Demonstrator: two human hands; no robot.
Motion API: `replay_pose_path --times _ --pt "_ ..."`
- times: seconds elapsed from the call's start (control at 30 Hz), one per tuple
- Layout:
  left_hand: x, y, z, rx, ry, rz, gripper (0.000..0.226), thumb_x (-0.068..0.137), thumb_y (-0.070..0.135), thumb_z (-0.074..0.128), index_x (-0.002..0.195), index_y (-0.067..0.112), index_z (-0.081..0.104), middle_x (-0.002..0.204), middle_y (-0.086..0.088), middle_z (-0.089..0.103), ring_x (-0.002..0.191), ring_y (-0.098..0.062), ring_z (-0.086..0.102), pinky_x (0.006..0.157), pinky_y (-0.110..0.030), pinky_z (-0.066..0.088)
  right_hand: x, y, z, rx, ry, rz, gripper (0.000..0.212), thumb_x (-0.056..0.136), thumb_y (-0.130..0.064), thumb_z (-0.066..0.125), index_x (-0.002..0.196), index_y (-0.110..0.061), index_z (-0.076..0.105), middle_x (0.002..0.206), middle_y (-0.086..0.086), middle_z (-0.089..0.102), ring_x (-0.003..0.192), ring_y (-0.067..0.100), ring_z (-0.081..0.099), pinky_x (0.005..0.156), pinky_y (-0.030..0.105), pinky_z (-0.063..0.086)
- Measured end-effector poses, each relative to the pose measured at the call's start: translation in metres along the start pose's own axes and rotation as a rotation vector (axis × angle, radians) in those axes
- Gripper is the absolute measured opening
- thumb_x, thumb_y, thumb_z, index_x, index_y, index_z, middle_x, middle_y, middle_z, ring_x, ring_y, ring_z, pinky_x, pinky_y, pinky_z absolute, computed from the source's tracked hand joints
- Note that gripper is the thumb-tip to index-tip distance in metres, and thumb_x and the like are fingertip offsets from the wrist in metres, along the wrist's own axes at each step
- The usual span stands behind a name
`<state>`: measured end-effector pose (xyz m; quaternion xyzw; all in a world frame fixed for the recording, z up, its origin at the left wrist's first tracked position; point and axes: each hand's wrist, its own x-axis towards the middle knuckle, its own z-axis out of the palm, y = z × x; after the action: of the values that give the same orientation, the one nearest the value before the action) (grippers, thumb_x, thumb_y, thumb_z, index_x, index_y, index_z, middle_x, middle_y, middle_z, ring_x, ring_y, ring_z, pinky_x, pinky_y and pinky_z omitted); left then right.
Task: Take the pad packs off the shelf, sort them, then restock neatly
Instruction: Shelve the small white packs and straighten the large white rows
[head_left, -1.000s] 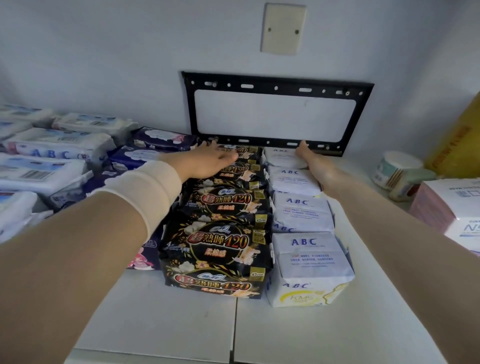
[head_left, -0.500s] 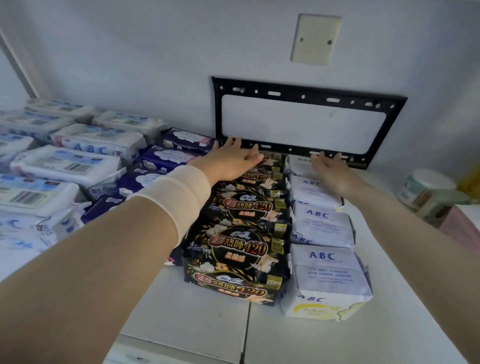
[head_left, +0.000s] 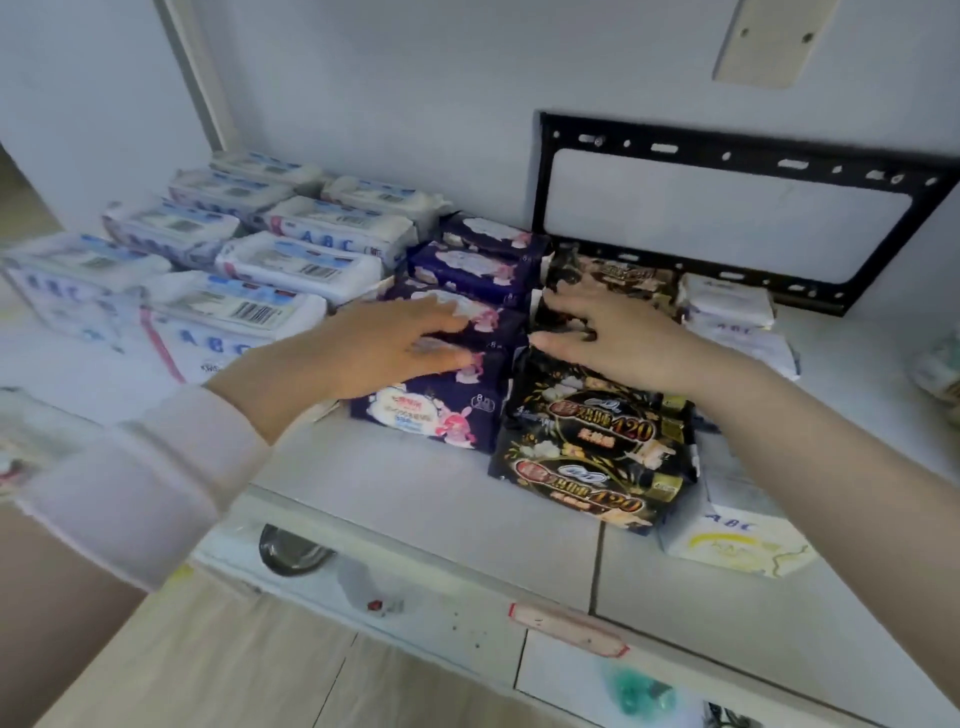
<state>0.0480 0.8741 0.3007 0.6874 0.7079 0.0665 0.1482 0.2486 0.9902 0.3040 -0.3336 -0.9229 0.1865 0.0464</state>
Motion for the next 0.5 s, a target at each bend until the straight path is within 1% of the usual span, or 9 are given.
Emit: replay_pose_path --times 0.1,0.17,0.2,0.23,0.3,0.37,0.4,0.43,0.5 --pt "-0.016 -0.015 0.009 0.073 0.076 0.115 0.061 0.084 0.049 0.054 0.140 0.031 0.037 0.148 0.009 0.035 0.134 -0.010 0.031 0.106 -0.018 0.018 -0.033 -0.014 0.008 -0.024 0.056 -0.021 0.076 0.073 -0.062 0.052 0.138 -0.026 0.041 0.146 -0.003 0.036 0.137 0.014 0.028 0.109 0.025 0.020" --pt "-0.017 -0.024 0.016 0.108 0.109 0.185 0.062 0.083 0.046 0.059 0.139 0.032 0.038 0.143 0.007 0.040 0.130 -0.012 0.035 0.107 -0.026 0.026 -0.050 -0.016 0.016 -0.052 0.140 -0.031 0.084 0.061 -0.071 0.048 0.131 -0.024 0.051 0.133 0.000 0.048 0.126 0.019 0.039 0.102 0.026 0.027" --pt "-0.016 -0.028 0.019 0.115 0.123 0.210 0.062 0.082 0.046 0.060 0.139 0.032 0.039 0.142 0.006 0.042 0.129 -0.013 0.036 0.107 -0.032 0.031 -0.056 -0.014 0.022 -0.067 0.170 -0.030 0.086 0.058 -0.073 0.047 0.127 -0.023 0.056 0.127 0.002 0.052 0.121 0.023 0.042 0.099 0.027 0.029" --pt "-0.014 -0.030 0.022 0.115 0.146 0.231 0.062 0.081 0.045 0.061 0.138 0.033 0.040 0.140 0.006 0.042 0.128 -0.014 0.036 0.105 -0.033 0.033 -0.060 -0.011 0.027 -0.074 0.193 -0.021 0.085 0.057 -0.074 0.048 0.123 -0.022 0.059 0.121 0.005 0.055 0.116 0.026 0.045 0.097 0.030 0.031" --pt "-0.012 -0.032 0.027 0.114 0.189 0.259 0.060 0.082 0.040 0.063 0.137 0.033 0.041 0.136 0.005 0.042 0.126 -0.014 0.035 0.096 -0.019 0.026 -0.066 -0.008 0.037 -0.074 0.232 0.013 0.080 0.056 -0.073 0.051 0.117 -0.022 0.064 0.110 0.007 0.058 0.108 0.028 0.048 0.093 0.034 0.036" --pt "-0.010 -0.032 0.030 0.126 0.243 0.282 0.056 0.083 0.035 0.064 0.135 0.031 0.043 0.130 0.003 0.044 0.123 -0.015 0.036 0.081 -0.012 0.018 -0.071 -0.008 0.044 -0.078 0.269 0.024 0.075 0.057 -0.069 0.054 0.114 -0.022 0.066 0.104 0.008 0.058 0.103 0.030 0.051 0.089 0.037 0.040" --pt "-0.009 -0.033 0.031 0.113 0.263 0.287 0.054 0.084 0.031 0.064 0.134 0.029 0.045 0.126 0.002 0.045 0.121 -0.016 0.037 0.081 -0.013 0.019 -0.073 -0.009 0.047 -0.085 0.277 0.027 0.072 0.057 -0.066 0.058 0.115 -0.023 0.066 0.105 0.008 0.058 0.103 0.031 0.051 0.088 0.040 0.043" --pt "-0.008 -0.034 0.032 0.081 0.278 0.295 0.052 0.084 0.027 0.065 0.133 0.027 0.048 0.123 0.000 0.046 0.119 -0.019 0.040 0.087 -0.015 0.024 -0.075 -0.009 0.049 -0.086 0.283 0.036 0.069 0.058 -0.061 0.063 0.116 -0.024 0.065 0.106 0.007 0.058 0.104 0.031 0.051 0.088 0.043 0.044" --pt "-0.007 -0.037 0.034 0.022 0.280 0.319 0.049 0.083 0.021 0.066 0.130 0.024 0.052 0.118 -0.003 0.048 0.114 -0.022 0.045 0.096 -0.030 0.035 -0.077 -0.009 0.053 -0.081 0.305 0.059 0.062 0.059 -0.045 0.074 0.117 -0.025 0.064 0.109 0.007 0.058 0.108 0.030 0.050 0.088 0.045 0.046"
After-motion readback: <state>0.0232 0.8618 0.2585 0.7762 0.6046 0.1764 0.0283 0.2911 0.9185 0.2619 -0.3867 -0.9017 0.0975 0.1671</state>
